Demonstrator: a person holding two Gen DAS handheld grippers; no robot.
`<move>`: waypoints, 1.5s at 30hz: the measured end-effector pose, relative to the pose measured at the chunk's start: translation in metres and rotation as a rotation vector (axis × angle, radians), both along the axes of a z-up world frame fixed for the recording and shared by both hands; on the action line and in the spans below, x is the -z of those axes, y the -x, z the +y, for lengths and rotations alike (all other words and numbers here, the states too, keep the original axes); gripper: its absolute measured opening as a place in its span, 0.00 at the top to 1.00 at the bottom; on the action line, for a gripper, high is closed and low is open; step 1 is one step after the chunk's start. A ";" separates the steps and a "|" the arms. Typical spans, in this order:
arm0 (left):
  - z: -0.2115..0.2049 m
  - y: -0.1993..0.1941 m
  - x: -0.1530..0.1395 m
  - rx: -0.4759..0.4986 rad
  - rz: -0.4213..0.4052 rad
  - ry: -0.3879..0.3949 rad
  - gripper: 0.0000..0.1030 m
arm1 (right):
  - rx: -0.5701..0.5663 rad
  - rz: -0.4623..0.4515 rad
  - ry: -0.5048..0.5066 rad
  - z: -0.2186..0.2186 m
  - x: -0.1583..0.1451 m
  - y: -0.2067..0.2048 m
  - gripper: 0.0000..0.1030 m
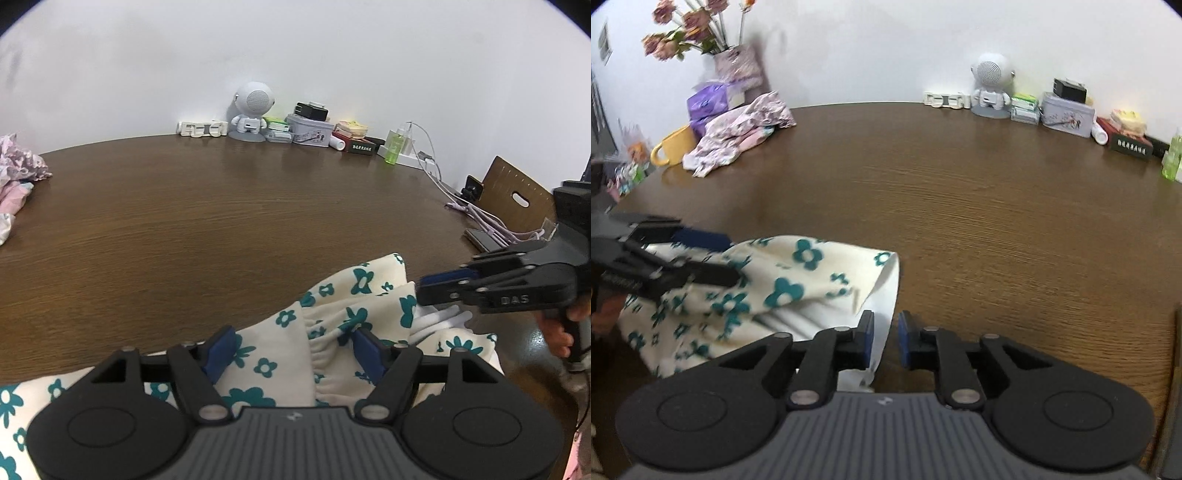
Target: Fold clothes
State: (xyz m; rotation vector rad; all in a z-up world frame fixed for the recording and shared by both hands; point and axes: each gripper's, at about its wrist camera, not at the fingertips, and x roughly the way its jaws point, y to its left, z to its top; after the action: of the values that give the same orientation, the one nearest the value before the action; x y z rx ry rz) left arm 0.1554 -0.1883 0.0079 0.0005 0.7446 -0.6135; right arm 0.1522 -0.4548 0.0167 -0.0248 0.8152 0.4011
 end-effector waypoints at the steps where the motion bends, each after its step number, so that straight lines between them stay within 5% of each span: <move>1: 0.000 0.000 0.000 0.002 0.000 -0.001 0.32 | -0.005 -0.005 -0.002 0.002 0.001 -0.002 0.81; 5: 0.000 0.000 0.000 0.006 -0.002 -0.002 0.32 | -0.025 -0.023 0.002 0.010 0.006 -0.011 0.72; 6: -0.001 0.001 0.000 0.005 -0.004 -0.005 0.32 | -0.030 -0.026 0.012 0.013 0.007 -0.013 0.74; 9: -0.003 0.002 0.000 0.005 -0.014 -0.020 0.32 | -0.053 -0.017 0.037 0.018 0.006 -0.011 0.99; 18: -0.004 0.001 0.000 -0.003 -0.020 -0.019 0.32 | -0.053 0.054 0.023 0.016 -0.006 0.013 0.99; 24: 0.011 0.004 -0.013 -0.034 -0.042 0.082 0.32 | -0.024 0.091 -0.032 0.007 0.000 0.010 0.99; 36: 0.012 -0.001 -0.008 -0.052 -0.023 0.027 0.39 | 0.053 0.010 -0.031 -0.005 0.004 -0.005 0.92; 41: 0.013 -0.002 -0.002 -0.057 0.002 0.014 0.39 | 0.033 0.007 -0.046 0.001 0.006 -0.012 0.75; 42: 0.013 -0.001 -0.001 -0.058 -0.002 0.011 0.39 | 0.025 0.004 -0.036 0.003 0.006 -0.012 0.76; 45: 0.010 0.000 0.000 -0.057 -0.013 -0.007 0.39 | -0.003 0.012 0.002 0.009 0.004 -0.009 0.99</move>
State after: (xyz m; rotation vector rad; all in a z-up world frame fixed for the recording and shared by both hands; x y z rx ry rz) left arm 0.1549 -0.1782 0.0081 -0.0096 0.7316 -0.5562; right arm 0.1609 -0.4457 0.0129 -0.0254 0.8274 0.4039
